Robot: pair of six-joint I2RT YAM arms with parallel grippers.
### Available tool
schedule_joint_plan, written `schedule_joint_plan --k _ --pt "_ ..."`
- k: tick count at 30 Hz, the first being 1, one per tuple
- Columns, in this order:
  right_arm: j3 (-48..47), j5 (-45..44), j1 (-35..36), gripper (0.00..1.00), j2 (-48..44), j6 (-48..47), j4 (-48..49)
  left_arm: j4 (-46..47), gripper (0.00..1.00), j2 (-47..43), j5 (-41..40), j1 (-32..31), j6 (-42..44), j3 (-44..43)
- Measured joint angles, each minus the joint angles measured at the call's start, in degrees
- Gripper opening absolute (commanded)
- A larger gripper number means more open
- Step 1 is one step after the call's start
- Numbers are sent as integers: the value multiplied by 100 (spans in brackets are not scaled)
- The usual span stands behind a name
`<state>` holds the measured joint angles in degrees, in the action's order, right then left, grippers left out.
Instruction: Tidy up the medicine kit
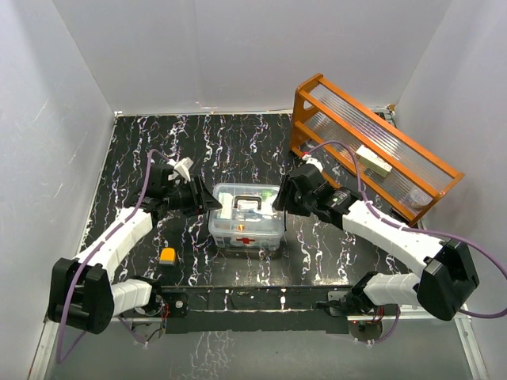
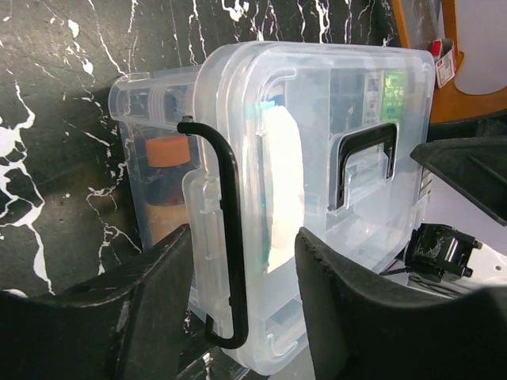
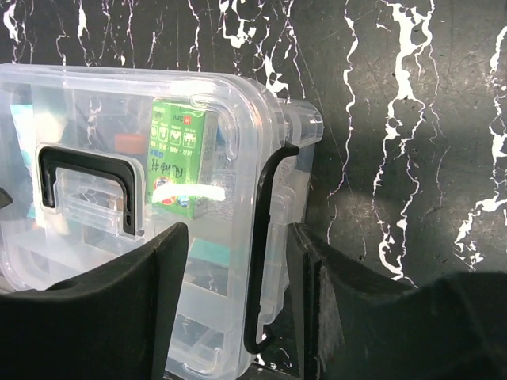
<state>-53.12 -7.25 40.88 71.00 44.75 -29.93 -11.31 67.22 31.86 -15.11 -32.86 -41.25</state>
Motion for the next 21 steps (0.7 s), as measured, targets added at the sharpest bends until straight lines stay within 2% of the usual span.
schedule_joint_plan --k 9,11,13,15,17,18,21 --pt "-74 221 -308 45 254 -229 321 393 45 382 68 96 -326 -101" --pt "-190 151 -361 46 404 -319 372 531 48 542 70 125 -411 -170" --pt "-308 90 -442 49 579 -437 503 612 60 723 31 146 -461 -304" --pt "-382 79 -494 58 708 -507 634 636 74 861 -35 140 -463 -452" --pt "-439 96 -490 65 800 -575 739 605 95 960 -107 96 -372 -616" --pt "-463 85 -483 68 826 -603 763 570 98 986 -160 63 -308 -708" --pt "-476 -44 -468 76 754 -708 767 365 99 890 -411 17 -127 -916"
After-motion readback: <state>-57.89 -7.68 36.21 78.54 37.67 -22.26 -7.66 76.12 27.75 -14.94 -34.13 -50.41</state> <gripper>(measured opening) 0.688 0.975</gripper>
